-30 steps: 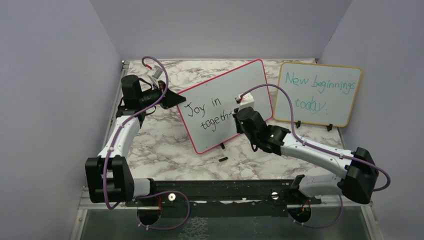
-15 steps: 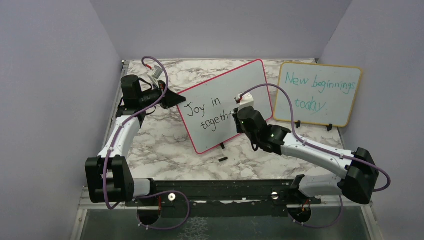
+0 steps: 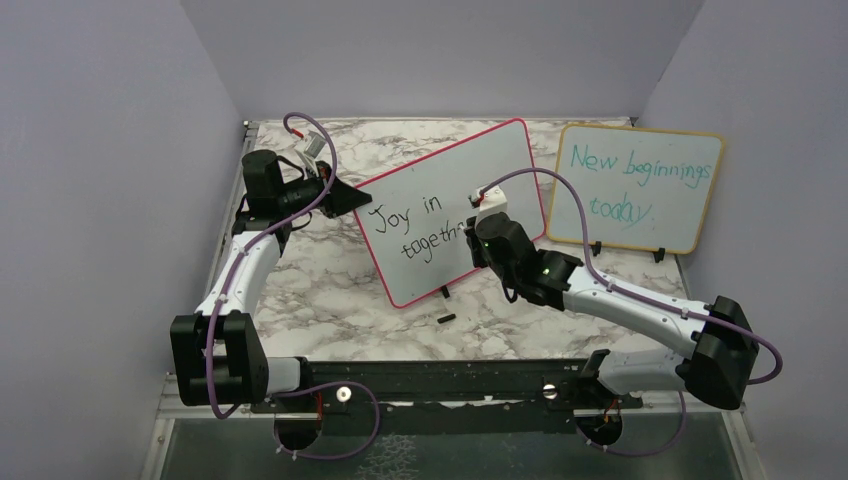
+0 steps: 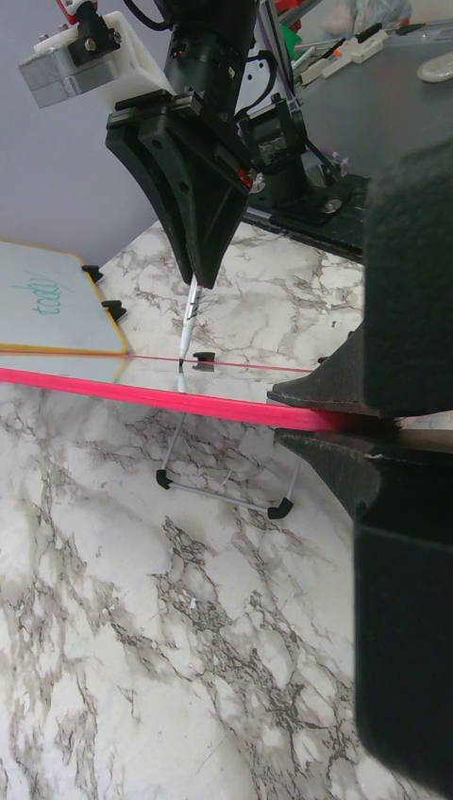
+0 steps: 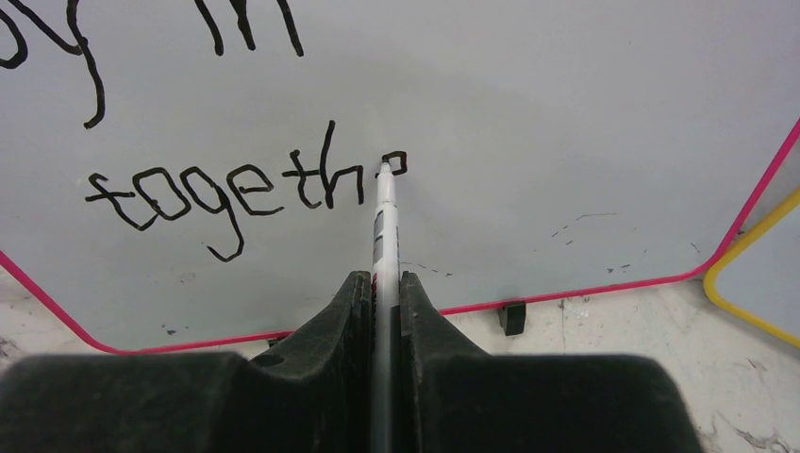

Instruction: Write a sentence on the whiteboard

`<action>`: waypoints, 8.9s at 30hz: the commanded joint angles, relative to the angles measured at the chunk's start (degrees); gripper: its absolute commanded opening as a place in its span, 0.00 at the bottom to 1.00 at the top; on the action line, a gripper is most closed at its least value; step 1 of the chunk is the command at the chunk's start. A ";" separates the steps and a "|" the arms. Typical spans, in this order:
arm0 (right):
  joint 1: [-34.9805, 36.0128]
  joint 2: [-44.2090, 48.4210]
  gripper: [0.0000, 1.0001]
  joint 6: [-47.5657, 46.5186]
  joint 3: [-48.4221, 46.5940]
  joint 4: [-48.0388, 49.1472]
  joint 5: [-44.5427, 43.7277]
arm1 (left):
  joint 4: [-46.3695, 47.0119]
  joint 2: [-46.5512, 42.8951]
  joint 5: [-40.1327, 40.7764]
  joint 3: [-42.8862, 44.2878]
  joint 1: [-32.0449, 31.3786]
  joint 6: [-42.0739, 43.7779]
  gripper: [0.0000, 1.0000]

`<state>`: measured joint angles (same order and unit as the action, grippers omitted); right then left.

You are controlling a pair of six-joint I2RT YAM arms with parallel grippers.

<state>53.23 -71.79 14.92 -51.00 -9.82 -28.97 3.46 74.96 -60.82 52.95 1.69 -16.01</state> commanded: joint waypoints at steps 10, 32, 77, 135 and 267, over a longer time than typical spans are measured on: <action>-0.24 0.82 0.00 0.20 0.89 -2.33 2.31 | -4.96 2.03 7.12 -0.91 -0.55 6.34 0.00; -0.29 2.26 0.01 1.51 2.26 -4.31 -3.51 | -4.96 1.99 7.12 -0.91 -0.55 6.34 0.00; -1.55 0.98 0.00 -1.12 1.53 3.88 -3.82 | -4.96 1.97 7.03 -0.91 -0.55 6.34 0.00; -3.09 0.18 0.01 -1.47 0.03 2.10 -2.61 | -4.96 1.95 6.85 -0.87 -0.55 6.25 0.00; -8.85 4.04 0.01 -2.39 2.20 1.48 3.28 | -5.13 2.37 7.12 -0.84 -0.55 6.34 0.00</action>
<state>44.62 -67.92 13.02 -47.40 -9.06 -27.29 3.33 75.07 -60.82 53.04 1.69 -16.01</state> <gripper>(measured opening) 0.164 0.037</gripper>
